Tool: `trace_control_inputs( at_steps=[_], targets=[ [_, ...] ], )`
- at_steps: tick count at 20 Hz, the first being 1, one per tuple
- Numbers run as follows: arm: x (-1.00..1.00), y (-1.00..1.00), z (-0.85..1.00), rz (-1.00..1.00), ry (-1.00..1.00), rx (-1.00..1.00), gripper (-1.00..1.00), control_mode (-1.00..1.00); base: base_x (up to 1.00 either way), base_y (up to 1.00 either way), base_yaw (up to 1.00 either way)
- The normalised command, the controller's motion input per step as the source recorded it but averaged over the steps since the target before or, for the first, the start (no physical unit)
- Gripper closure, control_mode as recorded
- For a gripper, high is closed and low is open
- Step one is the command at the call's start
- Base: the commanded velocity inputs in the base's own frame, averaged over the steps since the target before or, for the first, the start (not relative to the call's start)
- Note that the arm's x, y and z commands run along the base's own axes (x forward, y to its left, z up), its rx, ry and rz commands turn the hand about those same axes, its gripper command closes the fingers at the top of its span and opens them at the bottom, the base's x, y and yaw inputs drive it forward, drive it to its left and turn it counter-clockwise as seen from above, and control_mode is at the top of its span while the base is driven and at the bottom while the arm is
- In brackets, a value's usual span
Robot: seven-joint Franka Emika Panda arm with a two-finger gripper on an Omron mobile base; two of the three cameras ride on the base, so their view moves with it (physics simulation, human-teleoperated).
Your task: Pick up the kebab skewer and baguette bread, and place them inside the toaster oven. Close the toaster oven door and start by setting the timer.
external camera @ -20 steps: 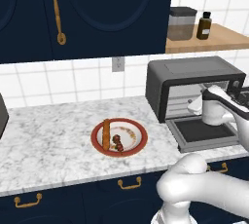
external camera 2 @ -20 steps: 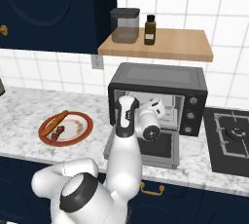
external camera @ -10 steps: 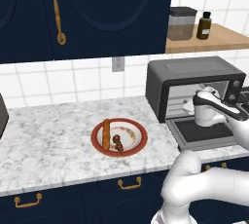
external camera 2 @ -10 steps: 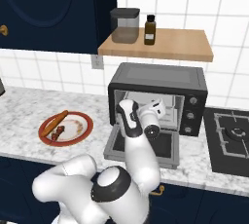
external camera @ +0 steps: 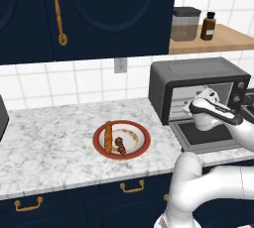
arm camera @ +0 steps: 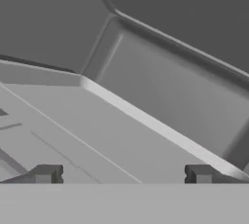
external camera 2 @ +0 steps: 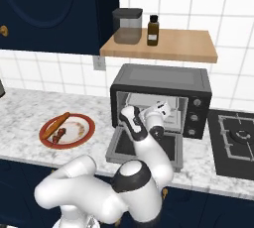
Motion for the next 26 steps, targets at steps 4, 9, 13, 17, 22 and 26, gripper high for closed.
trace_control_inputs(
  at_steps=[4, 9, 13, 17, 22, 26],
  targets=[
    [0.15, -0.16, -0.09, 0.0, -0.01, -0.05, -1.0, -1.0, 0.0, 0.0, 0.0],
    [0.12, -0.04, -0.07, 0.0, 0.0, -0.03, 1.0, -1.0, 0.0, 0.0, 0.0],
    [0.0, -0.06, 0.0, 0.0, 0.0, 0.0, 1.0, -1.0, 0.0, 0.0, 0.0],
    [-0.17, -0.02, 0.0, 0.04, 0.0, 0.01, 1.0, -1.0, 0.0, 0.0, 0.0],
    [-0.46, 0.0, 0.01, 0.07, 0.0, 0.03, 1.0, -1.0, 0.0, 0.0, 0.0],
    [-0.75, -0.02, 0.1, 0.07, 0.0, 0.05, 1.0, -1.0, 0.0, 0.0, 0.0]
  ],
)
